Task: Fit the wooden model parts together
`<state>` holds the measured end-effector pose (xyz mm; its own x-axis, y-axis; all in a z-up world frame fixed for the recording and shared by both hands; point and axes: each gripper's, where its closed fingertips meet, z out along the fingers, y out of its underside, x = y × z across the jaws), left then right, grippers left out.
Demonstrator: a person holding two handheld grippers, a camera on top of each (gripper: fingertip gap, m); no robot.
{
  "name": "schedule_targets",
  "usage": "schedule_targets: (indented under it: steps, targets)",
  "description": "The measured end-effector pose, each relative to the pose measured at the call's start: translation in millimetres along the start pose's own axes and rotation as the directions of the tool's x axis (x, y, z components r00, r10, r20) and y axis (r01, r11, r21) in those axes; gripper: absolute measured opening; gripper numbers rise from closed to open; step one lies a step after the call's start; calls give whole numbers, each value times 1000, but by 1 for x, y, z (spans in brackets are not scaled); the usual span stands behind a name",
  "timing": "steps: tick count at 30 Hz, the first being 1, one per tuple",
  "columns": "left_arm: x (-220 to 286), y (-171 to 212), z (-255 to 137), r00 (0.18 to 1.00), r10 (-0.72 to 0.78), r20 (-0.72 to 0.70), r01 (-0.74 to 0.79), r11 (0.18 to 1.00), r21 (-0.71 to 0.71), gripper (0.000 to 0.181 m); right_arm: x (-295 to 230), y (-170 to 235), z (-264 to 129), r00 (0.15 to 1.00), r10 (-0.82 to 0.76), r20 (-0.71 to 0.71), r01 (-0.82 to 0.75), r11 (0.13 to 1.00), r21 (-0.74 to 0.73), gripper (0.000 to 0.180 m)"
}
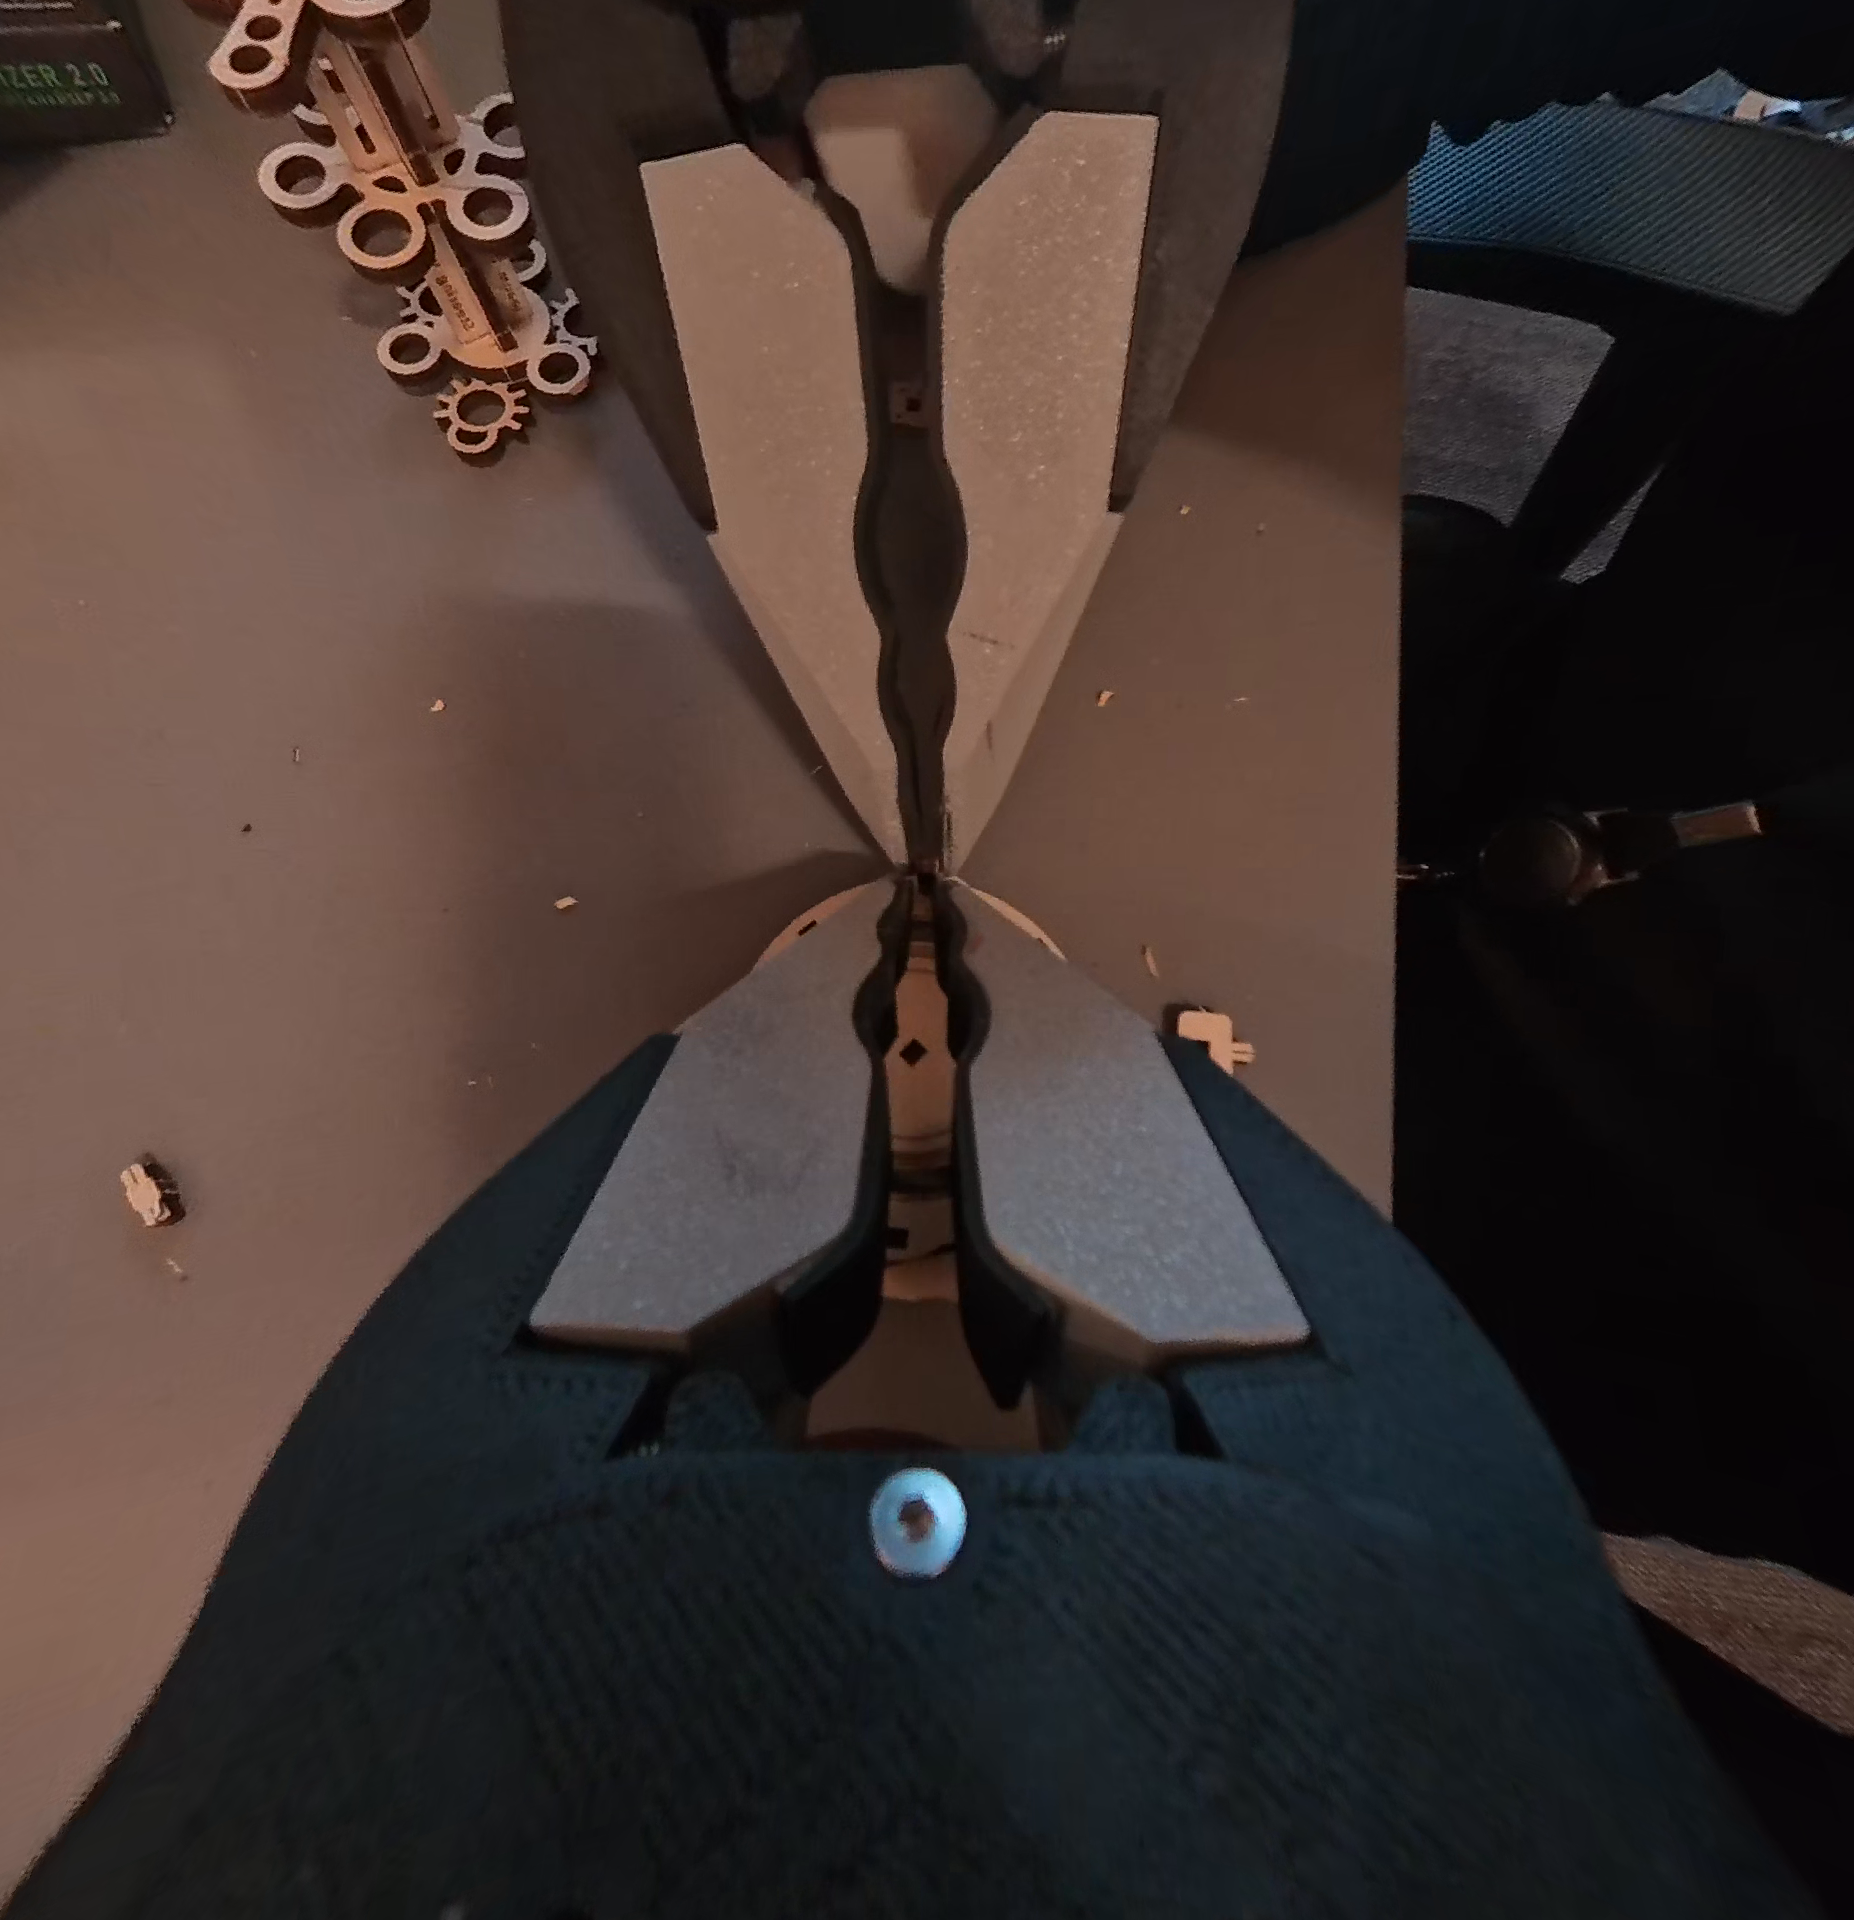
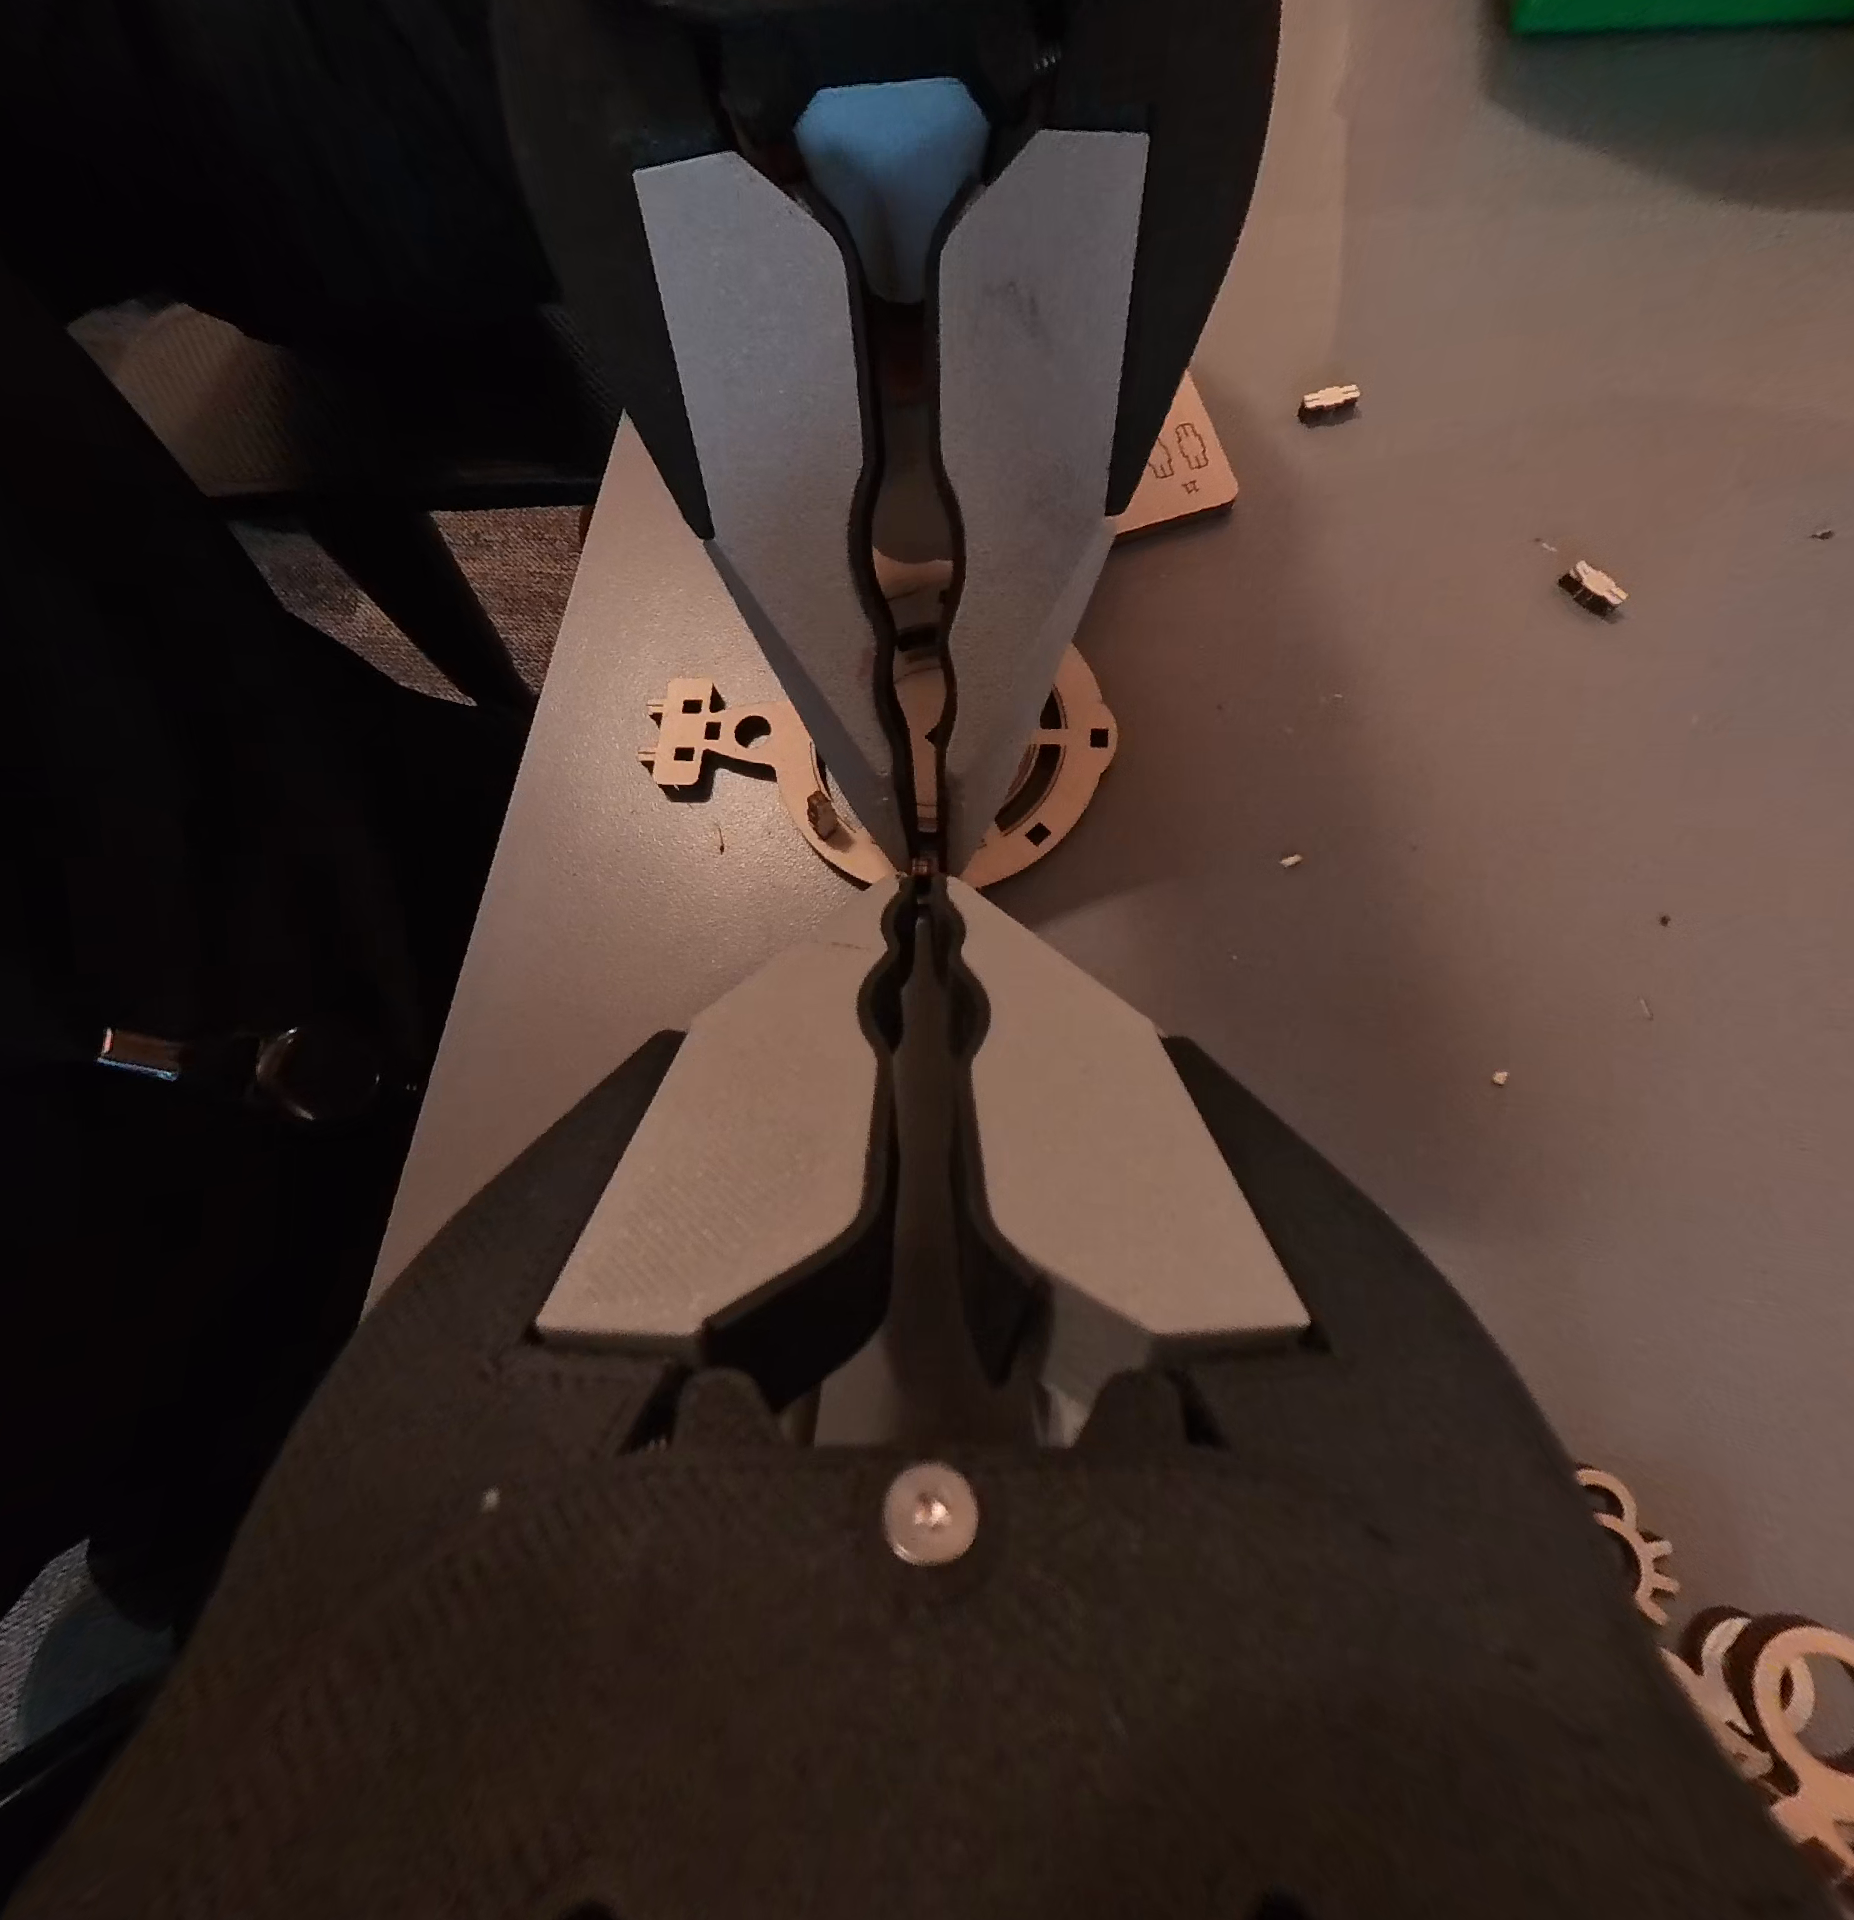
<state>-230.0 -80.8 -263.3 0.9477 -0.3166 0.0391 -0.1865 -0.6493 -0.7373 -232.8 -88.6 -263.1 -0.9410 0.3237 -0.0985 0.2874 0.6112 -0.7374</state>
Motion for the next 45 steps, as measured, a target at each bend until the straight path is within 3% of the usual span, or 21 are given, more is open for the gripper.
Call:
schedule_targets:
  steps: [12,25,45]
  targets:
    - [0,1,1,999,-42,-22,41,999,-11,0,1,1,1,1000,-1,-10,0,995,-97,0]
    - [1,2,1,999,24,-38,-28,993,-113,0,1,4,2,999,-28,-29,21,977,-213,0]
    - [0,2,1,997,-18,-78,1,977,-212,0,1,5,2,1000,6,25,0,971,-240,0]
